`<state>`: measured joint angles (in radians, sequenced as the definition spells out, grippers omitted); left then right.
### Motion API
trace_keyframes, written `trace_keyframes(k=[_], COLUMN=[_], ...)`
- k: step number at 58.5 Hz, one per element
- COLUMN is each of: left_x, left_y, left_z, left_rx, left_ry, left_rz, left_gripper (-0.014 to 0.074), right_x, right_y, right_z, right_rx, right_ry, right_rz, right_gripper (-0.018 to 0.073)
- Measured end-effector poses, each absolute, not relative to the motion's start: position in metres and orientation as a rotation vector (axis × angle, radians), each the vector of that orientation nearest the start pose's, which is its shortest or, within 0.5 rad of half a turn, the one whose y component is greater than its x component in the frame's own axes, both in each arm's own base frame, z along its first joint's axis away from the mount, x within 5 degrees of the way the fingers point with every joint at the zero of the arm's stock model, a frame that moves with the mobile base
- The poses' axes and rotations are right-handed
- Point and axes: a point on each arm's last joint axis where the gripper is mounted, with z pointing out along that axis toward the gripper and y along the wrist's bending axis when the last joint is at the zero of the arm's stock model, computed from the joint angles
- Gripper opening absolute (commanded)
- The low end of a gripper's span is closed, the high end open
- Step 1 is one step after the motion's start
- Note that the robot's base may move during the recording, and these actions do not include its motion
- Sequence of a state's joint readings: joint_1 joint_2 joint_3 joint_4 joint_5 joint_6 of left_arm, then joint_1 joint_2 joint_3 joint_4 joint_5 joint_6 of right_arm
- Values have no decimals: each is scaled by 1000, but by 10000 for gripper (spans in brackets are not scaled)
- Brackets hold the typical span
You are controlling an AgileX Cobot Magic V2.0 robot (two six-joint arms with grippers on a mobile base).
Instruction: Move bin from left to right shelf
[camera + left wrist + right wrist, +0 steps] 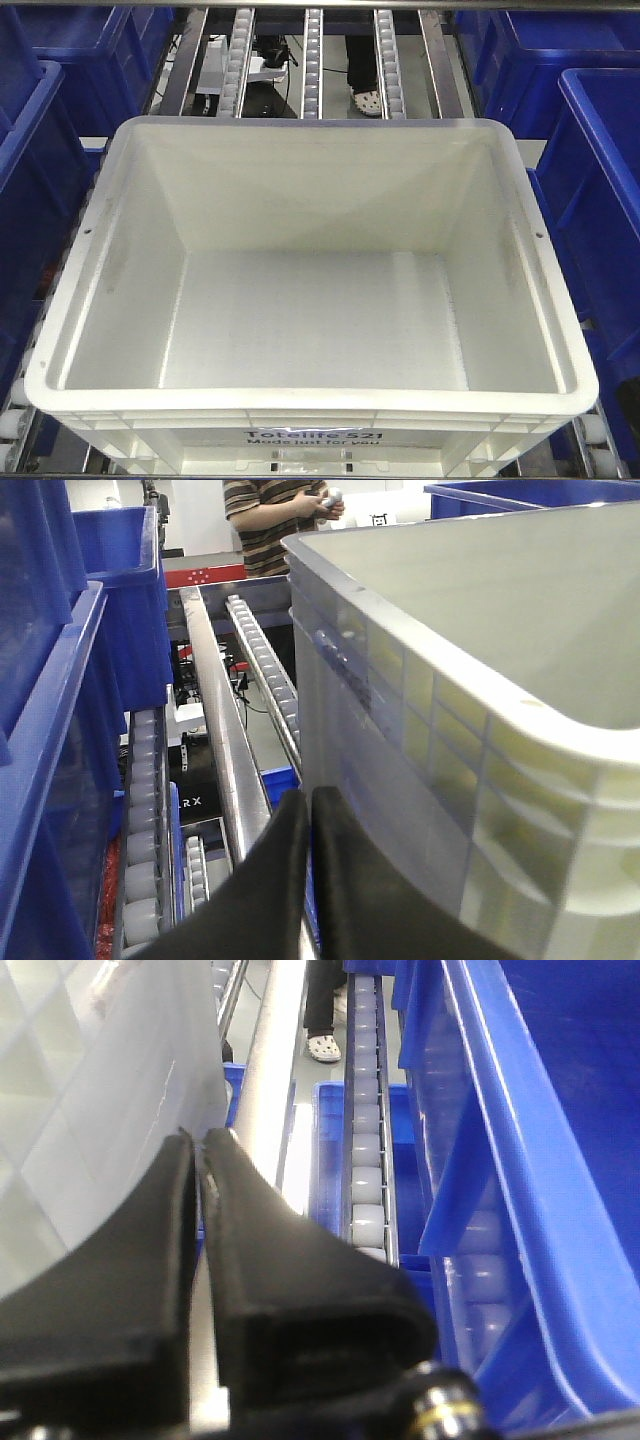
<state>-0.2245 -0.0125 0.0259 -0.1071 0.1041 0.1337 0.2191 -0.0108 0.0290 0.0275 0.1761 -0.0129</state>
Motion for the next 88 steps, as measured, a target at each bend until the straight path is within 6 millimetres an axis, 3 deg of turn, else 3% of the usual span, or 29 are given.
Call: trace_keyframes(k=[66, 80, 88], left_x=[55, 54, 54], left_y=[-13, -11, -11], left_z=[198, 215, 217], left_rx=[214, 126, 40], left_ry=[1567, 1383, 1378], left_rz=[-152, -202, -304], left_gripper=[-6, -6, -6], right_x=[55, 55, 55], right_y=[13, 12, 12], right_z=[188, 202, 208], right_rx=[-176, -142, -25], right_ry=[1668, 1521, 1465], right_rz=[179, 202, 322], right_gripper=[-7, -7, -7])
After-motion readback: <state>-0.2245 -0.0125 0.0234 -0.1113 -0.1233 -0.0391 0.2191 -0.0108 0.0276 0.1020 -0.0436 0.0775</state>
